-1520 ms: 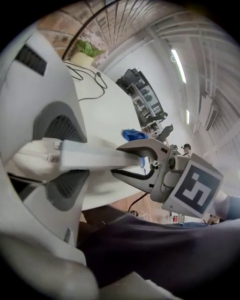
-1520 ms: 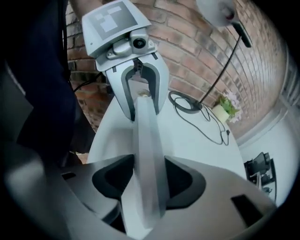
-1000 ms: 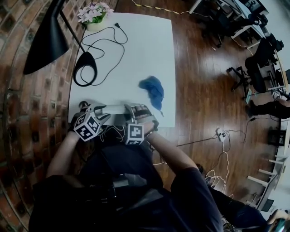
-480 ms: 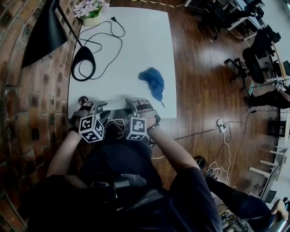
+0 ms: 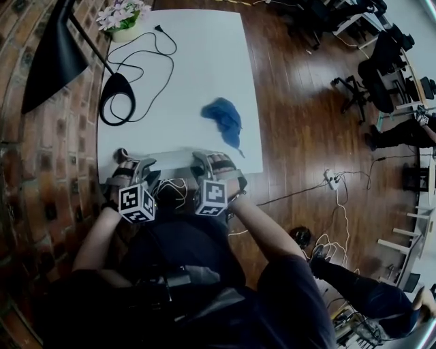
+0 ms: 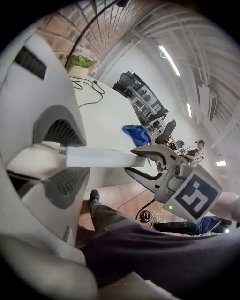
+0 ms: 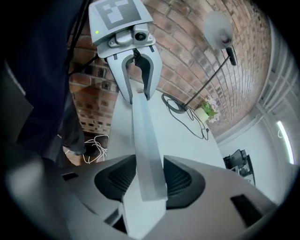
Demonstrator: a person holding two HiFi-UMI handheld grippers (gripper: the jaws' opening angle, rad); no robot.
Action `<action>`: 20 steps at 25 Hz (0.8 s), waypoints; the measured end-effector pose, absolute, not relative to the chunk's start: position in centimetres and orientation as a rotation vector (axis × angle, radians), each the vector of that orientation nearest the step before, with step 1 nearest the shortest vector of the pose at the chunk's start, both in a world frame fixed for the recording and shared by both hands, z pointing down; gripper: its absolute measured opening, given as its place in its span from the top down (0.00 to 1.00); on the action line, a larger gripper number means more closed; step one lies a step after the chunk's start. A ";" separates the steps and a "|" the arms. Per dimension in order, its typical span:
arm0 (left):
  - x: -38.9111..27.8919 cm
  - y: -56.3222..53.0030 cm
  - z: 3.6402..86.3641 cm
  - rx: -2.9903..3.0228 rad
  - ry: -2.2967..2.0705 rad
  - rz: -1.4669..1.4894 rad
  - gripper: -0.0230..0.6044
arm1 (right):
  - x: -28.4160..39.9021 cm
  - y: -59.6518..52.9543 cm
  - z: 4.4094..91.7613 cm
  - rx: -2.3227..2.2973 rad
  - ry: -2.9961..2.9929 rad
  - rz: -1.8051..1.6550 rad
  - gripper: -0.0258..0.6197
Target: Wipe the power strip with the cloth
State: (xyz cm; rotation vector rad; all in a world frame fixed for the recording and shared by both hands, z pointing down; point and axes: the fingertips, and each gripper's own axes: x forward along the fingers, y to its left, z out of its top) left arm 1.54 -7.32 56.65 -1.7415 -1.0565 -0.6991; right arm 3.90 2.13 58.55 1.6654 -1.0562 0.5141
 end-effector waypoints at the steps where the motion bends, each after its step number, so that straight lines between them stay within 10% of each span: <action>1: 1.5 -7.2 56.4 -1.748 -1.040 -0.699 0.71 | 3.8 2.2 58.5 1.652 -1.033 0.471 0.70; 7: 0.6 -7.6 56.0 -1.983 -1.031 -0.758 0.70 | 2.3 1.5 57.6 1.605 -0.960 0.279 0.71; 13: 1.9 -8.0 53.4 -2.748 -1.227 -1.417 0.72 | 1.2 1.6 58.2 1.574 -0.956 0.256 0.71; 16: 2.3 -8.1 54.8 -2.583 -1.125 -1.361 0.96 | 1.0 1.5 58.0 1.581 -0.952 0.239 0.71; 20: 1.9 -8.0 55.6 -2.479 -1.072 -1.260 0.95 | 0.8 1.6 58.2 1.591 -0.939 0.226 0.71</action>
